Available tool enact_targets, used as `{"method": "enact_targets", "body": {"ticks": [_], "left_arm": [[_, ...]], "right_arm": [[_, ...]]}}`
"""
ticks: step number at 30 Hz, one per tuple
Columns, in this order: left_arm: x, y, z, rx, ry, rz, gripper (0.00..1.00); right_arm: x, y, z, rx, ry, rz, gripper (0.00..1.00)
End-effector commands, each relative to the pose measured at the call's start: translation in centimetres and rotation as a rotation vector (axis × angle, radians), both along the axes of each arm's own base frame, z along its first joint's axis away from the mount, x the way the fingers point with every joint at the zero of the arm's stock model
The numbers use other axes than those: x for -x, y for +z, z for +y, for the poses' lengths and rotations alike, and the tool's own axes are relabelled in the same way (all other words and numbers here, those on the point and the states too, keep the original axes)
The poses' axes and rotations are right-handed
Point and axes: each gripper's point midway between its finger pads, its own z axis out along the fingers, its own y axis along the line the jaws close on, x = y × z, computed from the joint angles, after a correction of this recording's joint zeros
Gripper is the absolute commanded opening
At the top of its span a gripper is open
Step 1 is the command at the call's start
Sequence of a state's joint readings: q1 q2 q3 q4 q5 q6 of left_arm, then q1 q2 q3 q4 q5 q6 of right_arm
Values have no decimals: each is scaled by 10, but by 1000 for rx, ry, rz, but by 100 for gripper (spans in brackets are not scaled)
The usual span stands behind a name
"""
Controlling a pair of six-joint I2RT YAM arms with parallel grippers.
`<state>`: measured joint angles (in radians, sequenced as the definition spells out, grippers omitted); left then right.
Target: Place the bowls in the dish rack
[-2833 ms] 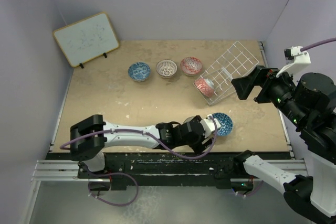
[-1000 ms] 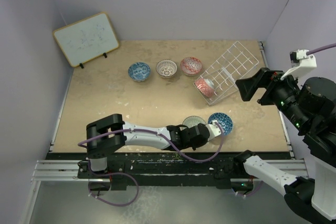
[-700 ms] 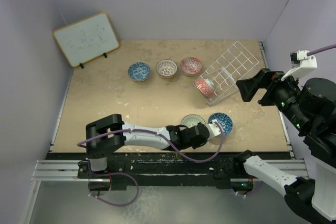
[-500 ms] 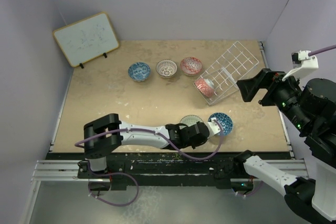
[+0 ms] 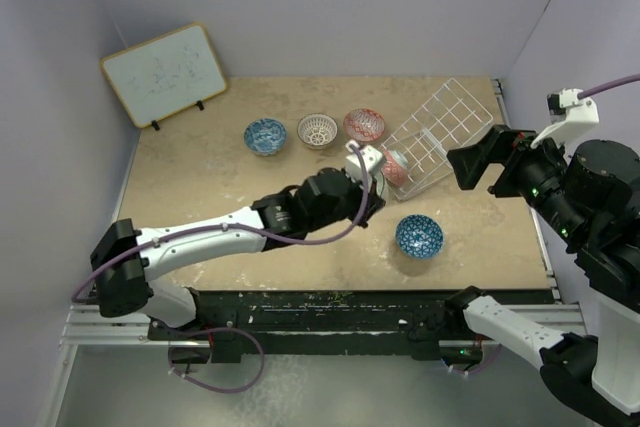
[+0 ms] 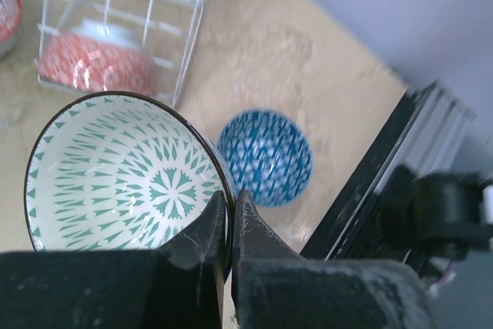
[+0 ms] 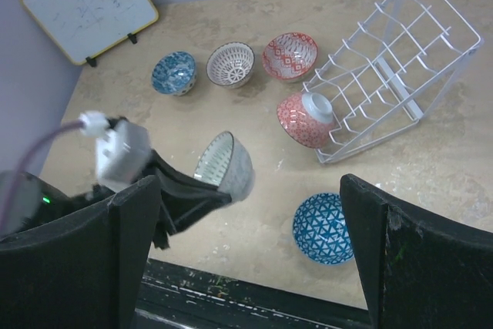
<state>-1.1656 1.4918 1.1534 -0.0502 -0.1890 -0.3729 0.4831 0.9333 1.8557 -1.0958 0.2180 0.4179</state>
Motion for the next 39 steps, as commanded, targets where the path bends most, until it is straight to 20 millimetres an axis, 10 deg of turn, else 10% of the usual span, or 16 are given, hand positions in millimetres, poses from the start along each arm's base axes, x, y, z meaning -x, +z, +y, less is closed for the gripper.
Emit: {"method": "enact_targets", "body": {"ticks": [1,8,17,39], "left_arm": [[-11,114,-5,428,-24,-28,0],[-23,176,4,713,-35,-17,0],[-57,184,15,1120,-102,130,0],[-149,127,24,1662,100,350,0]], "right_arm": [[-5,16,1,7,8,-42,100],[-9,23,6,16,26,-46,100],[-7,36,8,0,40,-70,100],[-9,18,4,52,28,-25,100]]}}
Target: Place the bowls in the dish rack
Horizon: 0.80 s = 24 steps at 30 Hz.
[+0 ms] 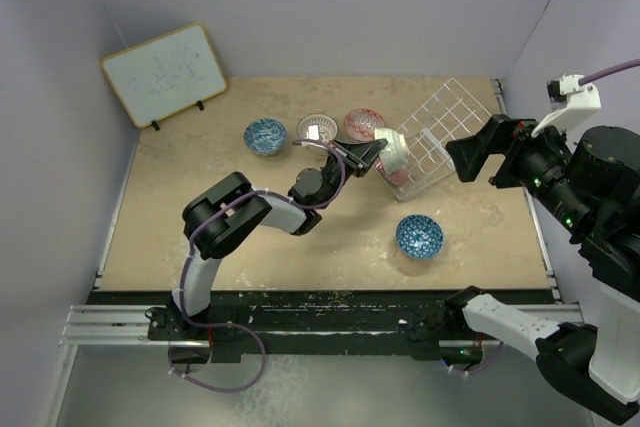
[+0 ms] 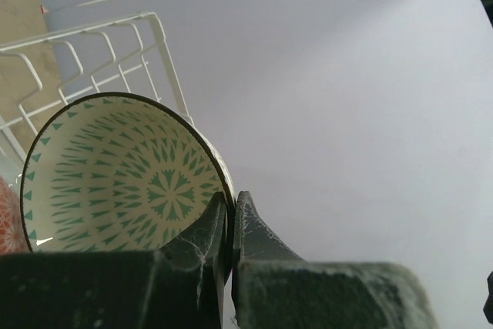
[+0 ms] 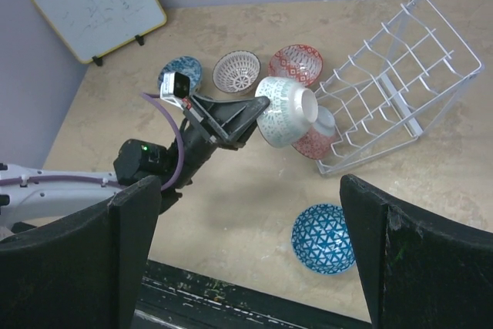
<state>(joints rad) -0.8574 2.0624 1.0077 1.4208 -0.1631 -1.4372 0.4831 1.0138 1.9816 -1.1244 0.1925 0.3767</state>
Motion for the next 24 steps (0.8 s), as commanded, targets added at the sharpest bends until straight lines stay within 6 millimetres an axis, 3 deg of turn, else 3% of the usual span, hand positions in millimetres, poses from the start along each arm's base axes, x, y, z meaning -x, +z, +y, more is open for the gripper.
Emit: {"method": "enact_targets", "body": {"ticks": [1,6,15,24], "left_arm": [[3,103,32,346,43,-159,0],[-3,111,24,393,33,-166,0],[-14,89,12,435,55,-89,0],[-15,86,-4,465,83,-78,0]], "right_arm": [[-2,-1,-3,27,-9,-4,100],[-1,-4,-5,35,-14,5,100],[1,-8,-6,52,-10,19,100],[13,-10,-13,51,-18,25,100]]}}
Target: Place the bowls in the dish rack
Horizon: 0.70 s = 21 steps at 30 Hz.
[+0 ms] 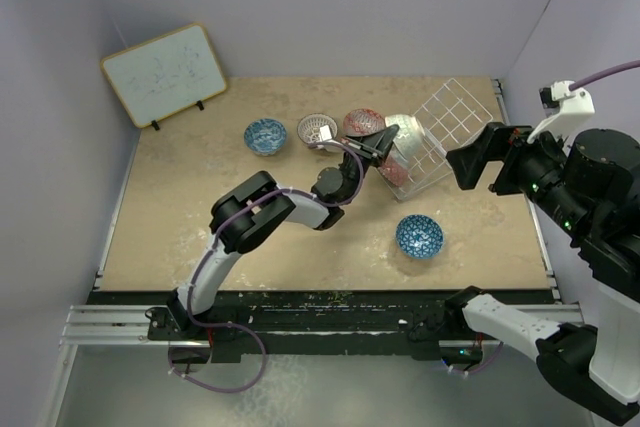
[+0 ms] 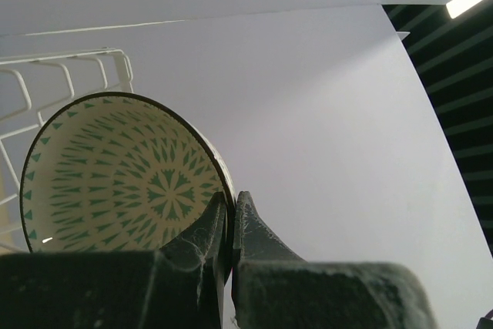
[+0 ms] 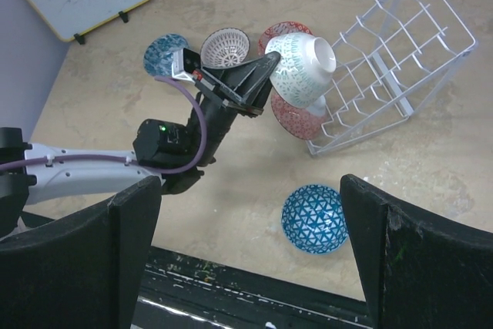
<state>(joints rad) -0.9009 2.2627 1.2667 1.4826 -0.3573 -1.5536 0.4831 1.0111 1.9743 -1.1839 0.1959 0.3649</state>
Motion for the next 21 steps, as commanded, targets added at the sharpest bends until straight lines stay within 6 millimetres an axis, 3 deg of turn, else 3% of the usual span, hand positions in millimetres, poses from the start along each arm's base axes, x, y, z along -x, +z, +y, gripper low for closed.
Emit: {"method": "enact_targets", "body": {"ticks": [1,10,21], "left_arm": [[17,71,20,231,21,-124,0],[15,42,8,242,18,-53,0],[10,26,0,259,6,-27,0]], "right_arm": [[9,5,-10,11,-18,-28,100],[18,-2,-14,12,-16,-18,100],[19,-7,-13,13,-7,-9,100]]}}
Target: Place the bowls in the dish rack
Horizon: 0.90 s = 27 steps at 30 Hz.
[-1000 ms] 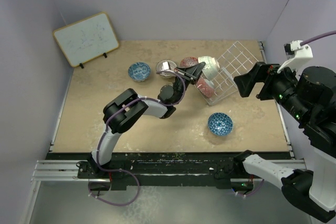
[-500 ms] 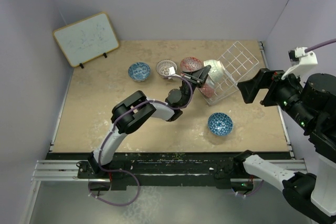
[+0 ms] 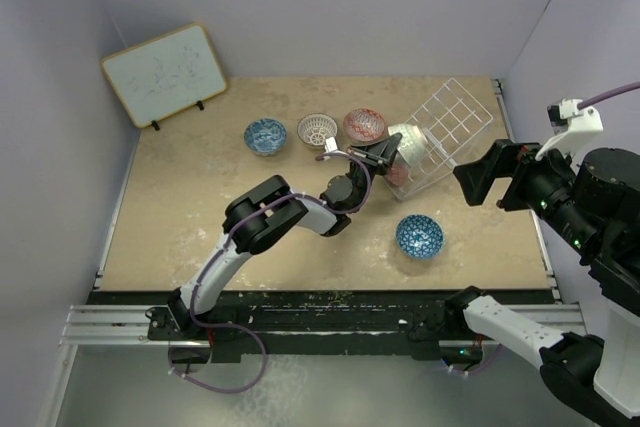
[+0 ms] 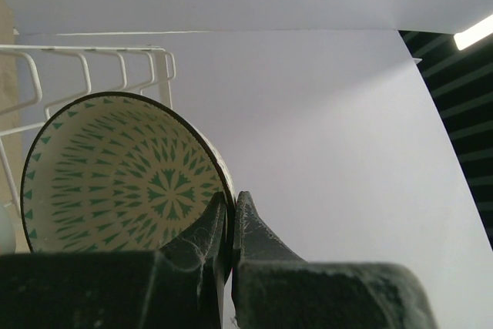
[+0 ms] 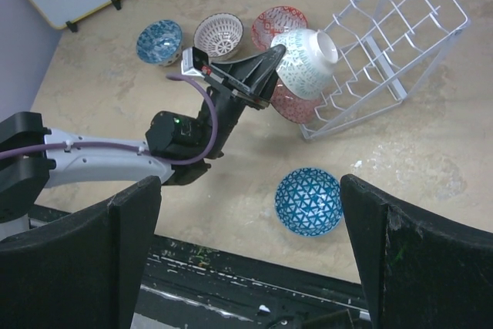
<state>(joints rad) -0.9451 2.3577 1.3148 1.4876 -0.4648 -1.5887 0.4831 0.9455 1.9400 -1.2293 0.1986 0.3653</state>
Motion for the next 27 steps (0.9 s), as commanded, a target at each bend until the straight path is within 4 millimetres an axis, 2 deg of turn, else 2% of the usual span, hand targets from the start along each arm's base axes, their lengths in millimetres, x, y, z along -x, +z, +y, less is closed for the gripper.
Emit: {"method": "enact_targets", "body": {"ticks": [1,8,14,21,27], "left_arm": [[11,59,14,234,-24,-107,0],[8,45,12,228,-18,-84,0],[8,42,12,225,-21,-78,0],[3,22,11,225,-22,-43,0],[-1,14,12,226,-18,-29,0]], "right_arm": [[-3,2,-1,8,-3,-17,100],[-5,-3,-1,20,-6,-5,100],[-8,-4,2,18,2,-1,100],[-10,-7,4,24,6,11,100],[-14,-12,6,33,9,24,100]]}}
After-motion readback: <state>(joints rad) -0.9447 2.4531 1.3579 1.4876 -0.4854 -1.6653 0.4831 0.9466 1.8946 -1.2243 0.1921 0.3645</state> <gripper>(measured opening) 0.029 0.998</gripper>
